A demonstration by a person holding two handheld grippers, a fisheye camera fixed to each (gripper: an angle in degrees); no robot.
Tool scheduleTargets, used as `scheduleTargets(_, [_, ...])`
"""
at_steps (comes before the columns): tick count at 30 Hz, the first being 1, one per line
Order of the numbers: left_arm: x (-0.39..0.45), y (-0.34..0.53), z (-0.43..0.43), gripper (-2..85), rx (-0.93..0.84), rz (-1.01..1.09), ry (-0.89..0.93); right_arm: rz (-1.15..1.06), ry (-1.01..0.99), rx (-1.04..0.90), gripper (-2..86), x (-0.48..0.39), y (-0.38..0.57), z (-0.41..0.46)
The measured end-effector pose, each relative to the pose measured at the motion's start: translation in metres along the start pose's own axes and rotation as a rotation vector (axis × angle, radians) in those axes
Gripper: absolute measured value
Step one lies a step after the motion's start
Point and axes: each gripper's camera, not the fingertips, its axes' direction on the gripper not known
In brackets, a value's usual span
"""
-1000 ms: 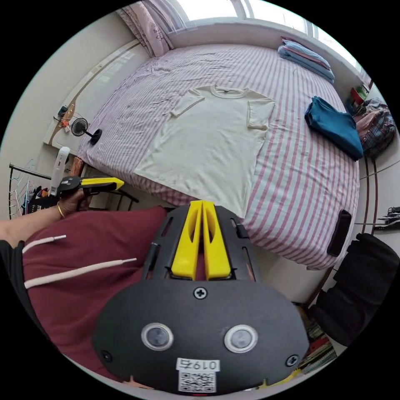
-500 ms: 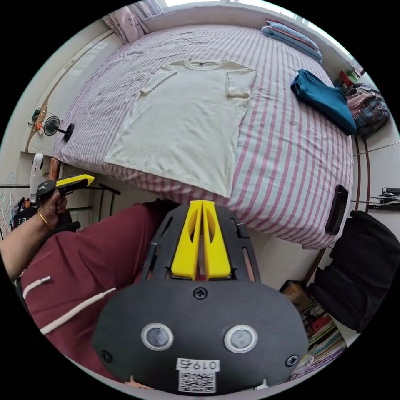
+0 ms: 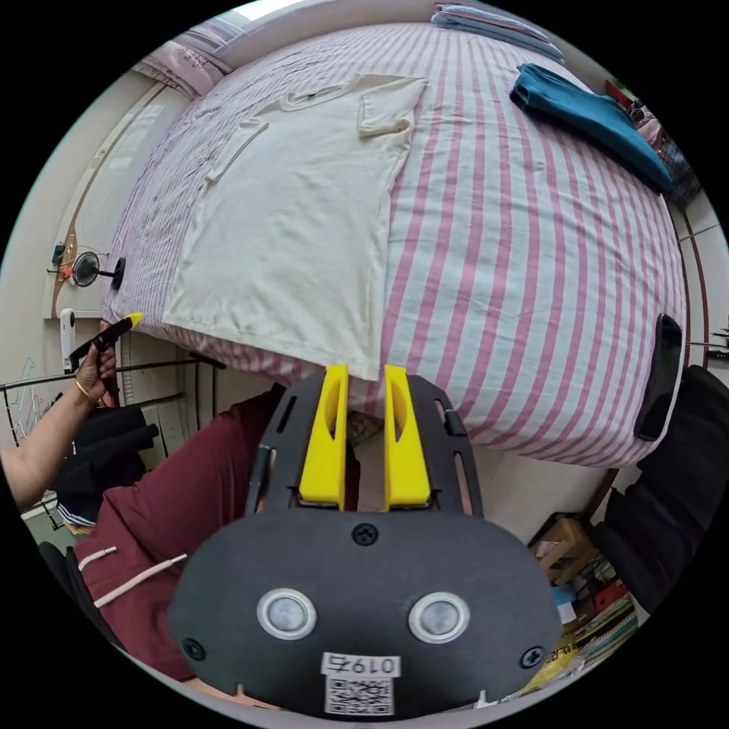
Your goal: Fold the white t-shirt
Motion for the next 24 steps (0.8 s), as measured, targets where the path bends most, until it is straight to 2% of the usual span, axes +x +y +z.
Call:
scheduleTargets(5, [-0.027,-0.017,0.019,7.8,-0.016,0.027,0.051,-0.062,0.018,-0.017,8.5,0.016,-0.017,0.018])
scheduleTargets(11, [-0.062,-0.034,0.032,8.7,-0.01,0.018,0.087,-0.057,-0.021,-0.014,8.5,0.038,-0.036,0.029])
scheduleTargets(19, [-0.115,-0.066,0.051,8.2,-0.035,-0.009,0.224,0.079,-0.117,0.027,7.4,0.087,-0.049,0.036])
scheduleTargets(24, [-0.137,-0.091,0.074,8.3,-0.11,0.013,0.276,0.125,-0.221,0.015,8.0,0.117,-0.055,0.043])
